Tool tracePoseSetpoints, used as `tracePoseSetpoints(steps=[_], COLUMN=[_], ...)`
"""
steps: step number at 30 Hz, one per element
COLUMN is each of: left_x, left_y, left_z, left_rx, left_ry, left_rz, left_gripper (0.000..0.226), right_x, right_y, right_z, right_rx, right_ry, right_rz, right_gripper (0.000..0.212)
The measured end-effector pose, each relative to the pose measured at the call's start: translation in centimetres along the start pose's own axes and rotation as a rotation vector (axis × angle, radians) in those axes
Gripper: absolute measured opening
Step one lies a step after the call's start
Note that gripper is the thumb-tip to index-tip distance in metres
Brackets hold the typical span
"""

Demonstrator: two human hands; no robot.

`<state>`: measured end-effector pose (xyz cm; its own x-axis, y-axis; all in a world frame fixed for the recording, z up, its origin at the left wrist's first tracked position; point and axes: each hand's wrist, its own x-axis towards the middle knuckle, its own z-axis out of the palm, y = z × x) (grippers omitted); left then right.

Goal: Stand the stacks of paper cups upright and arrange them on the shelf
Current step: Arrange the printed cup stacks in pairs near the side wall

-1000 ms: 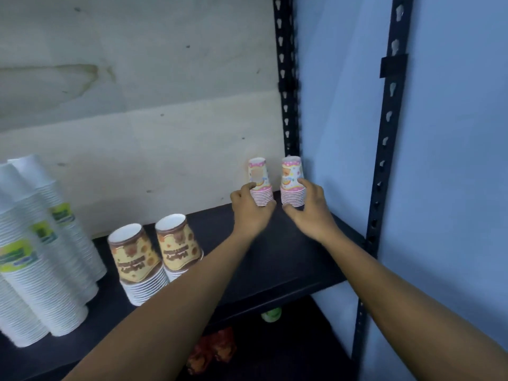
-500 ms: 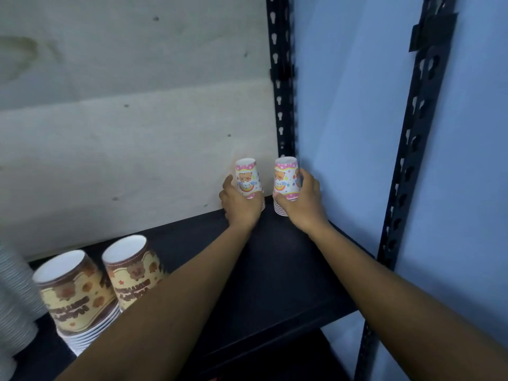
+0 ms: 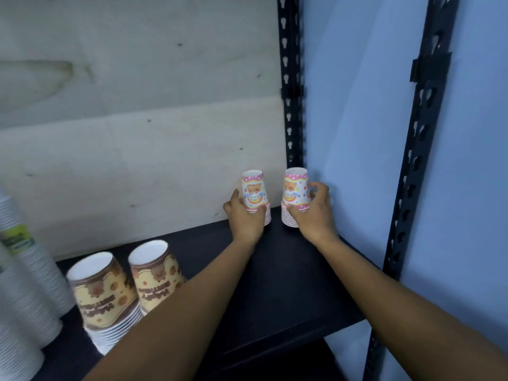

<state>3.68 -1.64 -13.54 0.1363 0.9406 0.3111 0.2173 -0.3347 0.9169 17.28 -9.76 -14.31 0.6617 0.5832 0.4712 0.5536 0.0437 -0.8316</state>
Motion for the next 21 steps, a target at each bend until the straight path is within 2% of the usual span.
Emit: tracePoseSetpoints(steps=[2, 6, 13, 21], left_x=[-1.8, -6.5, -13.3, -16.0], left_y=[0.9, 1.6, 1.7, 1.1], left_z=[-1.4, -4.5, -7.2, -9.4], left_rx=[-0.007, 0.006, 0.049, 0.046], left_ry=[0.012, 0.034, 0.030, 0.080], left_rz=[0.016, 0.052, 0.095, 0.117], left_gripper=[0.080, 0.046, 0.053, 0.056], right_x=[-0.8, -3.1, -8.1, -11.5], right_y=[-1.0, -3.2, -5.3, -5.5], right_z=[-0.9, -3.2, -6.7, -7.8], right_rx=[0.017, 0.029, 0.138, 0.264], right_ry=[-0.002, -0.054, -0.229, -0.409], right_rz=[-0.005, 0.004, -0.045, -0.008], right_gripper=[0.068, 0.066, 0.068, 0.066])
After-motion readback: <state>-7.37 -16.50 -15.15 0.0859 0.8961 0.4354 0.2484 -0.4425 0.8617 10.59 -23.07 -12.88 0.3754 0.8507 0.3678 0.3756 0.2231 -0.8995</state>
